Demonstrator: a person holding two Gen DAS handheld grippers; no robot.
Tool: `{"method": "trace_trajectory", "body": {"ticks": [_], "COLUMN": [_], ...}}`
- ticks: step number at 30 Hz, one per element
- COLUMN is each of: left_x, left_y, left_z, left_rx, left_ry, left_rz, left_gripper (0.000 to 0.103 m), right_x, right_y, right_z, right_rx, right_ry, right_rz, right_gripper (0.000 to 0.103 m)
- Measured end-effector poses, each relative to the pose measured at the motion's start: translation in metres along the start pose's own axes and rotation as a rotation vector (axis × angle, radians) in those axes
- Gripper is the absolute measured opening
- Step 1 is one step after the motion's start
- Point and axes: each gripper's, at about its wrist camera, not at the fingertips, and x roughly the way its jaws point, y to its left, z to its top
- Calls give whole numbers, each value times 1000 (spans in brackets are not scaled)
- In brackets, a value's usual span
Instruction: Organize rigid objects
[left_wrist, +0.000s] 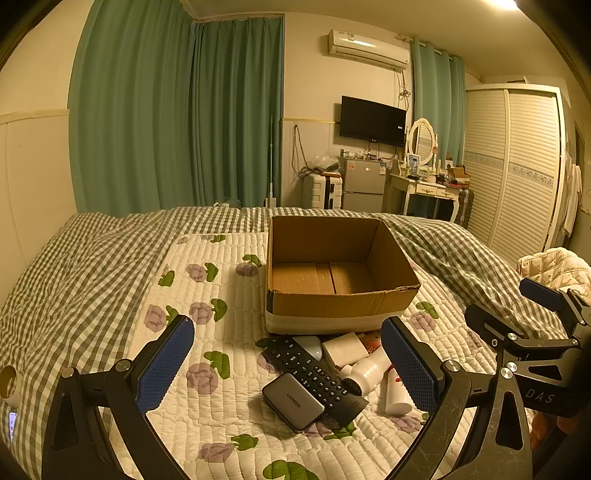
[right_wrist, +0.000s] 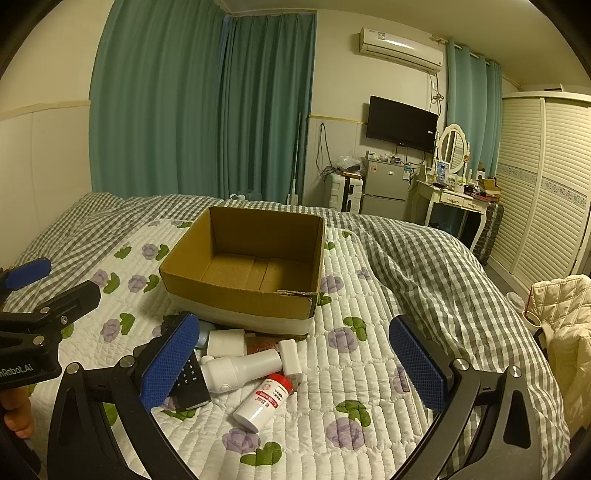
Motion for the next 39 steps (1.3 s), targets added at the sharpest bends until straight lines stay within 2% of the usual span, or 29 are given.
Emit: {"method": "trace_trajectory", "body": {"ticks": [32,35,39], "left_x": [0,5,21], "left_y": [1,2,9], "left_z": [0,-1,-6], "left_rx": [0,0,-15], "left_ry": [6,24,99], "left_rz": [3,19,56], "left_gripper": [103,103,103], "right_x": [4,7,24], "right_y": [3,4,6], "right_z": [1,-1,-9], "right_rx": [-5,-13,-35], "right_ry": [20,38,114], "right_rz": [1,0,-15], "right_gripper": [103,103,103]}}
